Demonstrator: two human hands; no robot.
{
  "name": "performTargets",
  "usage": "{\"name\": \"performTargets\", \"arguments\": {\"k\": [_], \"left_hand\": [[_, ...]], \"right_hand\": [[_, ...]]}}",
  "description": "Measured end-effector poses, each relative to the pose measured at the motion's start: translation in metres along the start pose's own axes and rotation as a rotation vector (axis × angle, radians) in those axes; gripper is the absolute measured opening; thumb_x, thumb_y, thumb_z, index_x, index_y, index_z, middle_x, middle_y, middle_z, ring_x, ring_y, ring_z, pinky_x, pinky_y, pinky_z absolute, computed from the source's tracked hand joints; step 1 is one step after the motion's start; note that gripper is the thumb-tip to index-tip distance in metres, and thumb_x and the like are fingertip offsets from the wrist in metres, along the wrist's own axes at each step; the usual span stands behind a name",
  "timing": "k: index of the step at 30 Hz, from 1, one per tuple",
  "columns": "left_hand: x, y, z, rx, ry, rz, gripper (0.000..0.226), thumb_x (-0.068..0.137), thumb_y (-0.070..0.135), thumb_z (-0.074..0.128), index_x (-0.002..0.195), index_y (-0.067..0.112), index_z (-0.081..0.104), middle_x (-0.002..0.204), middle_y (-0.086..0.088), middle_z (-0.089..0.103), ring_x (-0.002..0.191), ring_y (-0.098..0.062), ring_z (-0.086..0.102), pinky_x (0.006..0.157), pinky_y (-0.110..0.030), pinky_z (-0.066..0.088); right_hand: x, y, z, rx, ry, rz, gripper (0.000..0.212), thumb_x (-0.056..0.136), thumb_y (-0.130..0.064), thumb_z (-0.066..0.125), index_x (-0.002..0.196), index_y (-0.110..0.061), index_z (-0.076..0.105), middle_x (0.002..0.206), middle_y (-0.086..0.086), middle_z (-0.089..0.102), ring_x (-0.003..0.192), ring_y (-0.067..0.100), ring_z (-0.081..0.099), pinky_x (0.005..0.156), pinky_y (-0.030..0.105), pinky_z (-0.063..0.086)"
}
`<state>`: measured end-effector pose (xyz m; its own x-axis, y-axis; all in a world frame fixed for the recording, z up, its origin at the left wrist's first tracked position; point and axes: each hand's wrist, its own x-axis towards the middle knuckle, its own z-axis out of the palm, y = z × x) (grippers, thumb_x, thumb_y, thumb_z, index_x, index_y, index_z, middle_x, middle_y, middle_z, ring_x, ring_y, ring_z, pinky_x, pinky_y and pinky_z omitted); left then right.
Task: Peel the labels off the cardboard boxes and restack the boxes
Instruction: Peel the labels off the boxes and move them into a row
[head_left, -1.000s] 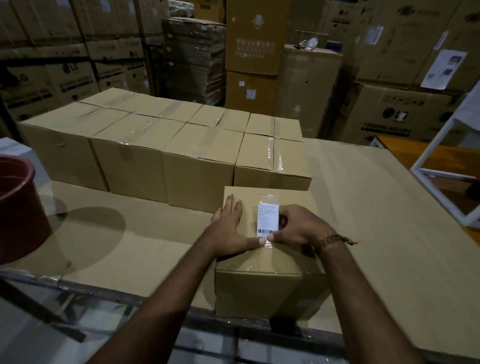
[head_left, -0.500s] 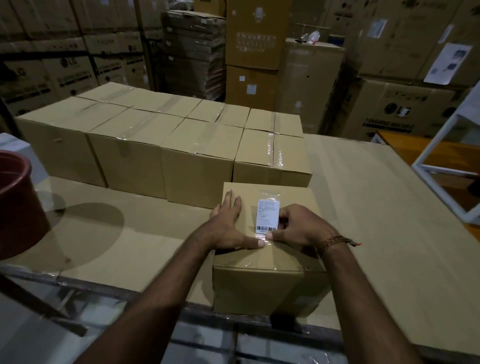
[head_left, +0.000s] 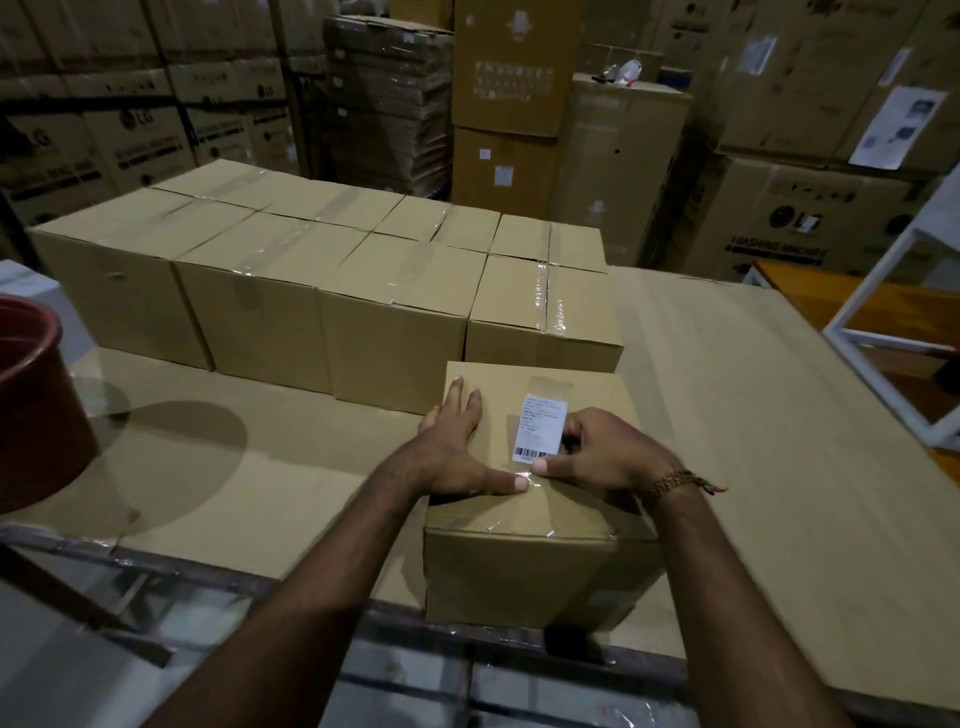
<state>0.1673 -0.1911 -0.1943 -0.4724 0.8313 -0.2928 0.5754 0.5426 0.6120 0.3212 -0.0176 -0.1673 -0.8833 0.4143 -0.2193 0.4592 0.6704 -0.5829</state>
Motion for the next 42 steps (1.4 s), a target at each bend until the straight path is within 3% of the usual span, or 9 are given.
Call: {"name": "performTargets", "arguments": {"k": [8,16,23,27,34,42], "left_hand": [[0.0,-0.002,-0.001,0.029,-0.018,0.007,0.147,0.068,0.074,0.083,0.166,0.028,-0.016,0.169,0.01,-0.034,0.161,-0.034,-0.013,0.128,-0.055,0.014],[0.0,-0.002,-0.006,0.049,-0.078,0.01,0.155,0.062,0.073,0.086,0.165,0.027,-0.021,0.168,0.008,-0.037,0.16,-0.036,-0.016,0.129,-0.058,0.013],[0.001,-0.002,-0.005,0.049,-0.065,0.015,0.154,0.064,0.072,0.087,0.165,0.027,-0.02,0.168,0.008,-0.037,0.16,-0.035,-0.017,0.129,-0.058,0.013],[0.003,-0.005,-0.004,0.036,-0.055,0.017,0.157,0.06,0.075,0.087,0.165,0.027,-0.02,0.168,0.01,-0.037,0.16,-0.034,-0.016,0.13,-0.057,0.013],[-0.001,-0.006,-0.004,0.023,-0.041,0.041,0.157,0.06,0.075,0.087,0.166,0.026,-0.018,0.168,0.009,-0.036,0.16,-0.034,-0.017,0.13,-0.055,0.013],[0.002,-0.016,0.003,-0.06,-0.003,0.085,0.158,0.056,0.078,0.087,0.166,0.03,-0.015,0.167,0.017,-0.035,0.16,-0.031,-0.02,0.129,-0.055,0.013]], "right_hand": [[-0.001,0.001,-0.001,0.069,-0.017,-0.015,0.037,0.092,-0.036,0.081,0.128,-0.029,0.076,0.122,-0.011,0.076,0.107,0.005,0.068,0.093,0.025,0.052],[0.0,0.003,-0.004,0.095,-0.045,-0.001,0.042,0.093,-0.039,0.081,0.133,-0.028,0.073,0.131,-0.011,0.072,0.116,0.009,0.066,0.105,0.035,0.053],[-0.002,0.005,-0.004,0.216,-0.053,0.024,0.03,0.092,-0.031,0.082,0.121,-0.026,0.078,0.119,-0.014,0.076,0.11,0.004,0.07,0.086,0.019,0.053],[-0.002,0.004,-0.005,0.246,-0.068,0.043,0.023,0.092,-0.029,0.083,0.114,-0.03,0.079,0.116,-0.017,0.077,0.109,0.002,0.07,0.086,0.017,0.052],[-0.005,0.004,-0.009,0.395,-0.06,0.091,0.026,0.091,-0.027,0.083,0.115,-0.018,0.082,0.112,0.002,0.081,0.114,0.031,0.072,0.105,0.045,0.056],[-0.005,0.001,-0.005,0.526,-0.052,0.121,0.029,0.094,-0.019,0.079,0.122,-0.012,0.078,0.117,0.004,0.08,0.114,0.027,0.074,0.111,0.048,0.052]]}}
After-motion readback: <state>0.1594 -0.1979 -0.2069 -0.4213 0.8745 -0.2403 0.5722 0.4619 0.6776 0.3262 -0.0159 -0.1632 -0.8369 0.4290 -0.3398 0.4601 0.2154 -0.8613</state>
